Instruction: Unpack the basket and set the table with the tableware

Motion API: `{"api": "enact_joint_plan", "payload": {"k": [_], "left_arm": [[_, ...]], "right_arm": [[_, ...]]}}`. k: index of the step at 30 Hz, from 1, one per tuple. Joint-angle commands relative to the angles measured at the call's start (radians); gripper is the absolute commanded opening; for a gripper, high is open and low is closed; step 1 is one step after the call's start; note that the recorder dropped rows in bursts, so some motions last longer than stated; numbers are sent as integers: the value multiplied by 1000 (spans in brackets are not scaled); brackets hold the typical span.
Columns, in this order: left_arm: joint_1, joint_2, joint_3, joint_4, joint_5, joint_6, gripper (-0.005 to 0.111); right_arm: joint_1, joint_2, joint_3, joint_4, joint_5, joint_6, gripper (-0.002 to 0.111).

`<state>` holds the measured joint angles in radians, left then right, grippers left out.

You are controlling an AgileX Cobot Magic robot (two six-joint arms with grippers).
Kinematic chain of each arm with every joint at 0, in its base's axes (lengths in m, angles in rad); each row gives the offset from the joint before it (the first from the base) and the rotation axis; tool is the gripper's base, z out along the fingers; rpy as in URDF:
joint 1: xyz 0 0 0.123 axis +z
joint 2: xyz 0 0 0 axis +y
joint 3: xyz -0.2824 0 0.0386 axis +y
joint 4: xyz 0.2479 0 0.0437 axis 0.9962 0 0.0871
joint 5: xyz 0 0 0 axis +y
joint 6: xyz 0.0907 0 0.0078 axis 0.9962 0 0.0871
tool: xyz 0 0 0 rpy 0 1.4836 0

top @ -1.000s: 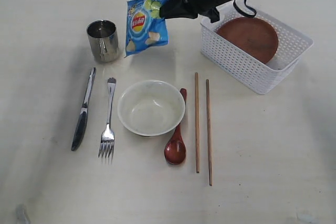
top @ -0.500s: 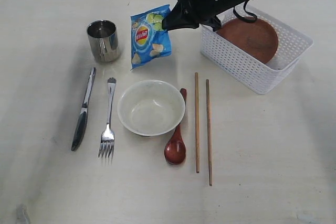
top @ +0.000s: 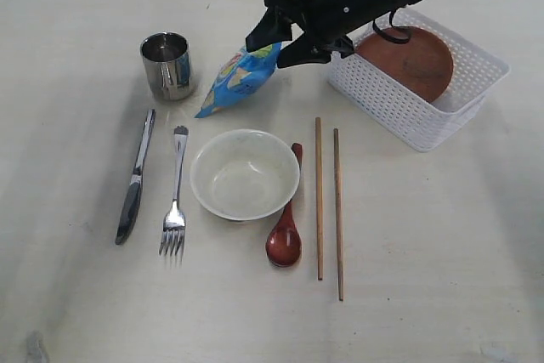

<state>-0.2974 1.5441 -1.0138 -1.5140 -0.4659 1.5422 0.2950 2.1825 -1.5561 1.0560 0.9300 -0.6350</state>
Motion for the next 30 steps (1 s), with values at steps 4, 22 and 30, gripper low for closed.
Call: {"api": "enact_joint_plan", "payload": {"k": [4, 22, 30], "left_arm": [[-3, -4, 6, -9, 3, -2, 0], [-3, -4, 6, -1, 3, 4, 0], [-3, -4, 6, -1, 3, 4, 0]], "right_arm": [[-51, -82, -66, -100, -64, -15, 59], [259, -3, -257, -904, -37, 258, -1], [289, 127, -257, -923, -117, 298, -1]]}}
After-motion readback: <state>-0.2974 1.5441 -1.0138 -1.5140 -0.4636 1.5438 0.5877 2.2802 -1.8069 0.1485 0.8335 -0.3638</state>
